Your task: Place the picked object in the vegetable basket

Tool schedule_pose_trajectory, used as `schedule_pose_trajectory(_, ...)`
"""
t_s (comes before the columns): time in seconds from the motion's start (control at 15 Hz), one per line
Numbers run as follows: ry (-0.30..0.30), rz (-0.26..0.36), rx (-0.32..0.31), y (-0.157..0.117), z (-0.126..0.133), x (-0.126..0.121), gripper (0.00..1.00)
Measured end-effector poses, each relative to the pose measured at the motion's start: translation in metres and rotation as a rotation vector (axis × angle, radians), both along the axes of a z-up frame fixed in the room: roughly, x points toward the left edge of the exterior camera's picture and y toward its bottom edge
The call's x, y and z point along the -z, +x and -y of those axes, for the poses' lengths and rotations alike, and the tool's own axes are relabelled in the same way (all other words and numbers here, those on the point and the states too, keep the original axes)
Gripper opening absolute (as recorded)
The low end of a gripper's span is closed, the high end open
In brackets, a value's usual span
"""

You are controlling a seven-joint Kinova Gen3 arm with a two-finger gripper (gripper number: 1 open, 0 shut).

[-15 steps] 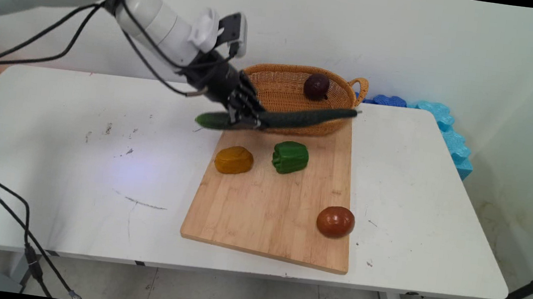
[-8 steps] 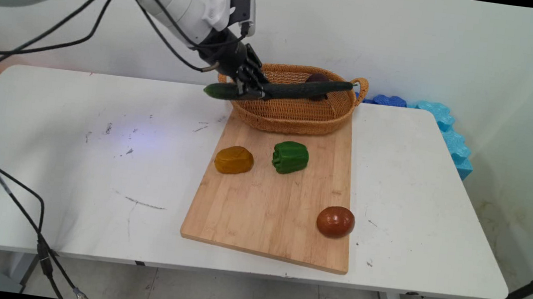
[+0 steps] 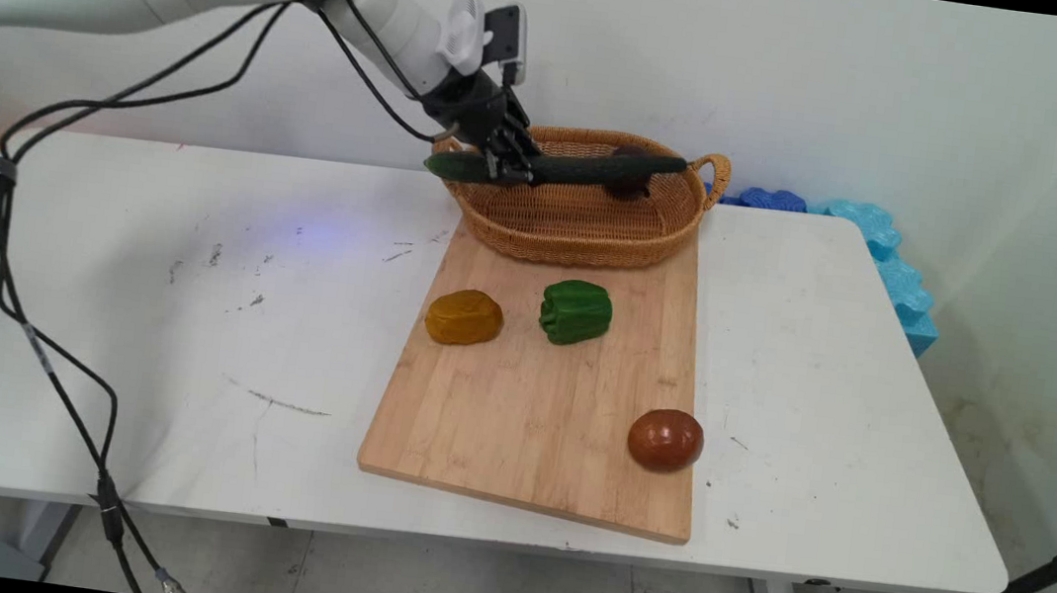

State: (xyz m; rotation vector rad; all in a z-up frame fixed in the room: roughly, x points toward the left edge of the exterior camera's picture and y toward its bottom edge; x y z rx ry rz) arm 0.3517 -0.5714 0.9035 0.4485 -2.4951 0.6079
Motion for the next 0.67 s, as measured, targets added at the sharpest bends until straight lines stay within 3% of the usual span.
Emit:
schedule_pose_trajectory(0.33, -0.007, 0.025, 0.026, -0.004, 0.022, 0.028, 0.0)
schedule_pose_trajectory(0.4, -0.008, 0.028, 0.032, -0.005, 0.025, 0.032, 1.0)
schedule_pose_trajectory(0.67, -0.018, 0.037, 0.048, -0.009, 0.032, 0.042, 1.0)
